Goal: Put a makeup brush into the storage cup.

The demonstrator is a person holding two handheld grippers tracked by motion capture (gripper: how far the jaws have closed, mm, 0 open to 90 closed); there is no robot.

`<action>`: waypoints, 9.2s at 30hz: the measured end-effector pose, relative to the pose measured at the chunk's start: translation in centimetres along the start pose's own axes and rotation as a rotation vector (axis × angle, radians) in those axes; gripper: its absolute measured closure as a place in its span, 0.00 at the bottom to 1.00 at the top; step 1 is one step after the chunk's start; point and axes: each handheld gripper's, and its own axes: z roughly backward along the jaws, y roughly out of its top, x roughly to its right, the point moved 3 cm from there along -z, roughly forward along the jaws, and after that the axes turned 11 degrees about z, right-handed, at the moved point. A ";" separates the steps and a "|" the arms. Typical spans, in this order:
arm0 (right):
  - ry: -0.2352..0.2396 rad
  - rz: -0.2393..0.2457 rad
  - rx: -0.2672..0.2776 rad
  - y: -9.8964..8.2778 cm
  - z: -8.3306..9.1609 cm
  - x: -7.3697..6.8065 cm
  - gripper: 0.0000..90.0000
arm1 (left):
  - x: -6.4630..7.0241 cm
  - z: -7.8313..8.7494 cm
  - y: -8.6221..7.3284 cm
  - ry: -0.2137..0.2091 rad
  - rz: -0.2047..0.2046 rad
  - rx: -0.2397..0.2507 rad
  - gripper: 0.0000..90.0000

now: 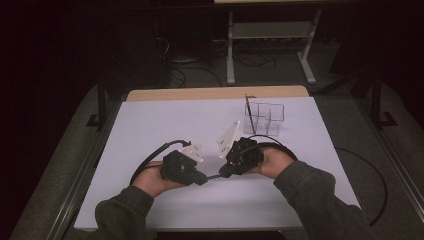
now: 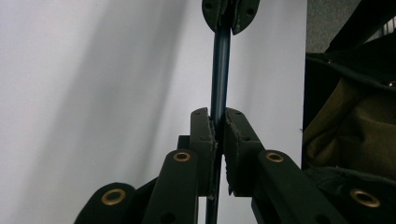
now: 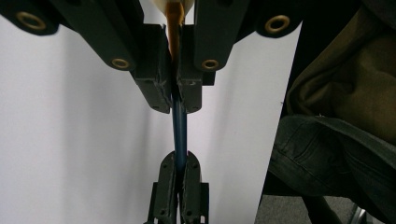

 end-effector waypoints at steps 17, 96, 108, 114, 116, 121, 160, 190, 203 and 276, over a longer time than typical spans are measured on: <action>-0.053 -0.077 0.058 -0.9 0.5 0.4 0.75 | -0.3 -0.1 -0.3 0.012 0.029 0.006 0.94; -0.192 -0.301 0.231 -3.7 3.7 2.8 0.78 | -1.8 -1.4 3.0 0.066 0.248 0.121 0.94; -0.162 -0.310 0.269 -3.3 3.9 2.8 0.84 | -1.5 -2.0 3.6 0.060 0.231 0.128 0.94; -0.147 -0.310 0.298 -3.2 4.0 2.7 0.86 | -1.4 -2.1 3.8 0.058 0.221 0.129 0.94; -0.140 -0.308 0.307 -3.1 4.0 2.7 0.87 | -1.3 -2.2 3.9 0.057 0.221 0.129 0.94; -0.122 -0.301 0.315 -2.9 3.9 2.6 0.90 | -1.2 -2.4 4.0 0.061 0.214 0.127 0.93; -0.134 -0.280 0.182 -4.0 5.0 3.1 0.92 | -1.9 0.1 0.2 0.121 0.225 0.234 0.66; -0.181 -0.323 0.111 -6.2 6.1 3.7 0.92 | -2.5 1.5 -2.7 0.152 0.224 0.297 0.58; -0.191 -0.357 0.090 -7.3 6.7 4.0 0.92 | -2.7 2.3 -4.2 0.168 0.250 0.333 0.56; -0.310 -0.472 -0.034 -10.6 13.0 7.6 0.92 | -3.4 3.4 -8.5 0.259 0.296 0.406 0.43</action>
